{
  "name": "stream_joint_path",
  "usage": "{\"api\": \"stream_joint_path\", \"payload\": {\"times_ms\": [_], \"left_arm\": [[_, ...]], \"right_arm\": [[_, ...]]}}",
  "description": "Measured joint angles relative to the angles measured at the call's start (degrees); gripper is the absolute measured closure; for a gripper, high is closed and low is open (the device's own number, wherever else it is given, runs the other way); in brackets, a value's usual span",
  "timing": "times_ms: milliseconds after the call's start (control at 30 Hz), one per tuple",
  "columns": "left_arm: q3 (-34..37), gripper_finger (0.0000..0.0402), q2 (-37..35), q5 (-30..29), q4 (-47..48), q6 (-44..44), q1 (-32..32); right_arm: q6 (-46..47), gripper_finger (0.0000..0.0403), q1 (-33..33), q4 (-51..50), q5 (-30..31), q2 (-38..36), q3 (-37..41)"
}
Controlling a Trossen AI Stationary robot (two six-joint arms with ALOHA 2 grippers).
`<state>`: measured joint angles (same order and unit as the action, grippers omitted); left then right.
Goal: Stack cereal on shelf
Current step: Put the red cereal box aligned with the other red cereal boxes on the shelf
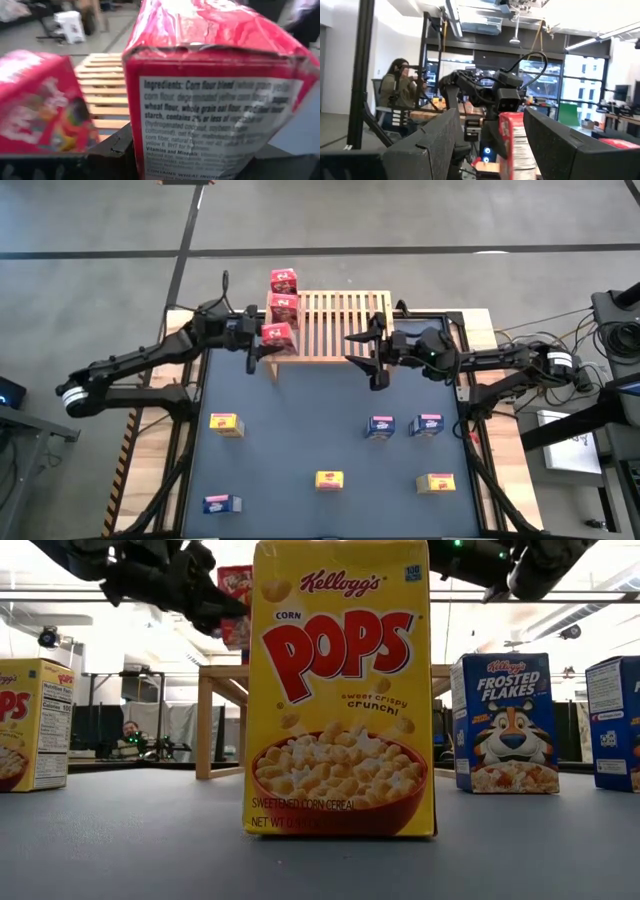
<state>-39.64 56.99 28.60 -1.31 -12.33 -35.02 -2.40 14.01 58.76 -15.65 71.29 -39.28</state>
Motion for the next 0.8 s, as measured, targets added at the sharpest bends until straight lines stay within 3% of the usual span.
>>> {"api": "stream_joint_path", "payload": {"times_ms": [800], "left_arm": [[-0.15,0.0235,8.55,3.82,-1.48,-1.89,-3.83]], "right_arm": [[0.31,0.0184,0.01,0.18,0.75,-0.02,1.04]]}}
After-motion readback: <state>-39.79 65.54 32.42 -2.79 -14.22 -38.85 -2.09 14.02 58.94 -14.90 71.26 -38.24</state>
